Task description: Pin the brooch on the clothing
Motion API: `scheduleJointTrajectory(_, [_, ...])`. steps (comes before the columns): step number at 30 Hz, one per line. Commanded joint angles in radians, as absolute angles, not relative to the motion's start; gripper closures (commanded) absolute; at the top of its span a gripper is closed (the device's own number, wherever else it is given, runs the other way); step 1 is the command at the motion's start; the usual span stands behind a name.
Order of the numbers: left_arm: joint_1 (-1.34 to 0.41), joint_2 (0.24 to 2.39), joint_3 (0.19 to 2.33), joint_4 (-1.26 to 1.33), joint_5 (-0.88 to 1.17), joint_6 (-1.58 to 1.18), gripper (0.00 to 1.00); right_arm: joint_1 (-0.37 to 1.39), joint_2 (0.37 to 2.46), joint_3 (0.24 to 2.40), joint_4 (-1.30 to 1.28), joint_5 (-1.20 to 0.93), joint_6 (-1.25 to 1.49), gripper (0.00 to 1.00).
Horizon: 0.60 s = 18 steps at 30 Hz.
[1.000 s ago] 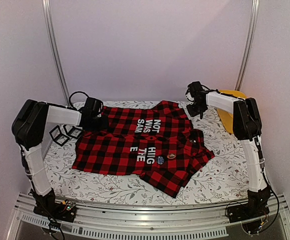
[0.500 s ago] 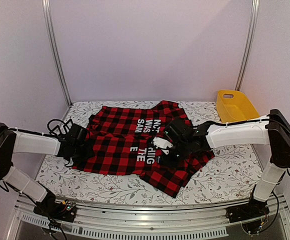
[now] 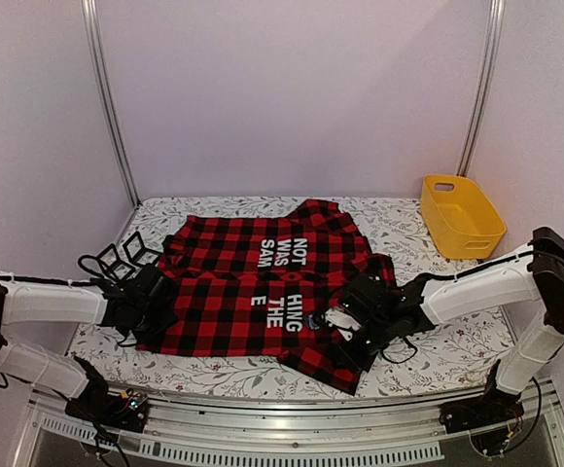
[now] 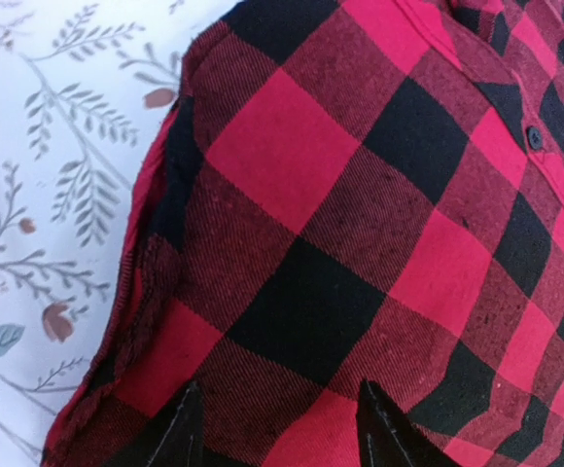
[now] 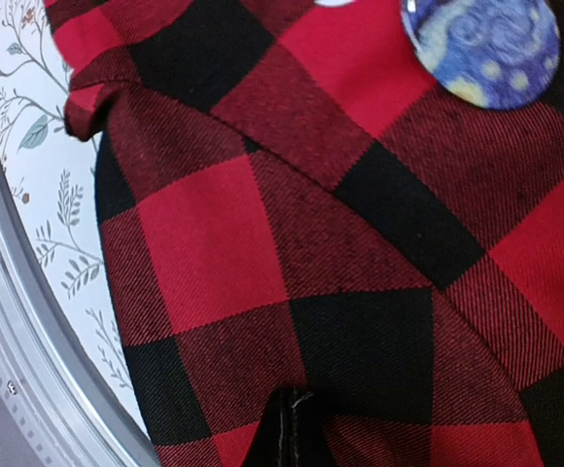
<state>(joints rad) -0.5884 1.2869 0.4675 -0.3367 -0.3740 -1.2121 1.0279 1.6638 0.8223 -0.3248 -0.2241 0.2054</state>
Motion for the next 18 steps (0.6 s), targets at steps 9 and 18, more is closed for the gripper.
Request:
scheduleJointTrajectory(9, [-0.652, 1.099, 0.466, -0.638, -0.497, -1.297, 0.46, 1.022, 1.513, 0.814, -0.521, -0.238, 0.245, 0.93])
scheduleJointTrajectory(18, [-0.720, 0.949, 0.525, -0.247, -0.934, -0.825, 0.00, 0.560, 1.174, 0.749, -0.043, -0.148, 0.247, 0.01])
